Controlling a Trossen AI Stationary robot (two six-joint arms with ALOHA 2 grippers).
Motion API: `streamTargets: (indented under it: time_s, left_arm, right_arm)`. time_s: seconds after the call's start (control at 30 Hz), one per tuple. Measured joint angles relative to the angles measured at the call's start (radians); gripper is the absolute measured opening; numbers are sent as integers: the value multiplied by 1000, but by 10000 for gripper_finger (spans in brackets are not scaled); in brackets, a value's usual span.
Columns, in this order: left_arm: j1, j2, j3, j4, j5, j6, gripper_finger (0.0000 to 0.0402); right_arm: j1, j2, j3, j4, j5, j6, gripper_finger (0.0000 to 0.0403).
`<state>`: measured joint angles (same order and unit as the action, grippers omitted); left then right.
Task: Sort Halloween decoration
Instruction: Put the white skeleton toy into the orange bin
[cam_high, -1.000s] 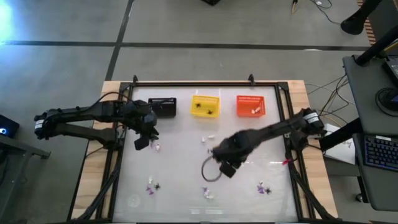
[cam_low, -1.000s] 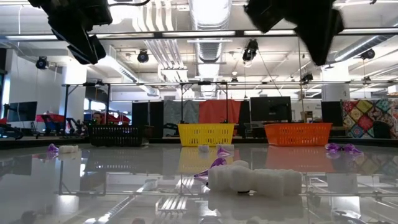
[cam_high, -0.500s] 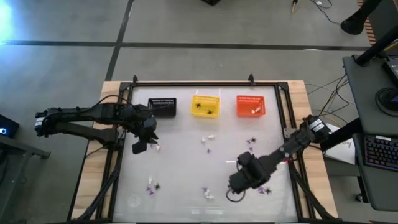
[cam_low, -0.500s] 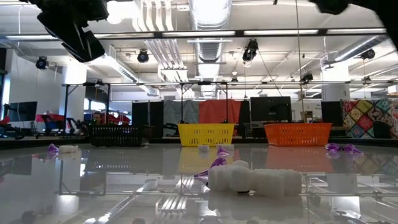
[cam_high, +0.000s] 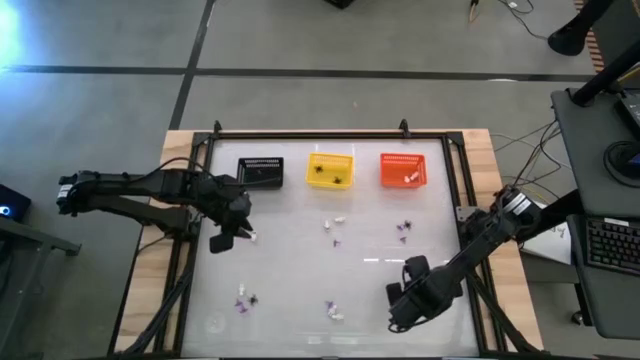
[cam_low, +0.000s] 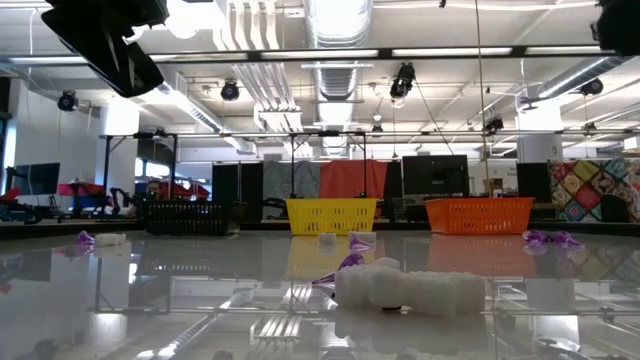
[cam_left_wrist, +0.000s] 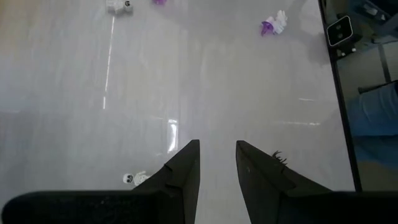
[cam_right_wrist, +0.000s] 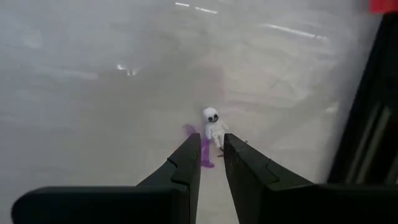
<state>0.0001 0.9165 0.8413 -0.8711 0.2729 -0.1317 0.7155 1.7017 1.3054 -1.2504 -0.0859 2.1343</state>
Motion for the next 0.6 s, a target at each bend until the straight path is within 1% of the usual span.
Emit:
streamTargets:
  time_s: [0.17, 0.37, 0.47, 0.53, 0.6]
  left_arm:
    - [0, 0, 0, 5, 0, -2, 86]
    - [0, 0, 0, 4, 0, -9, 86]
    - [0, 0, 0, 4, 0, -9, 86]
    - [0, 0, 0, 4, 0, -11, 86]
    - [0, 0, 0, 4, 0, -12, 86]
  right_arm:
    - [19, -36, -102, 116, 0, 81, 63]
    - [31, -61, -200, 278, 0, 92, 63]
    - [34, -63, -242, 316, -25, 93, 63]
    - [34, -63, -261, 318, -56, 93, 63]
    - [34, -63, -269, 319, -65, 92, 63]
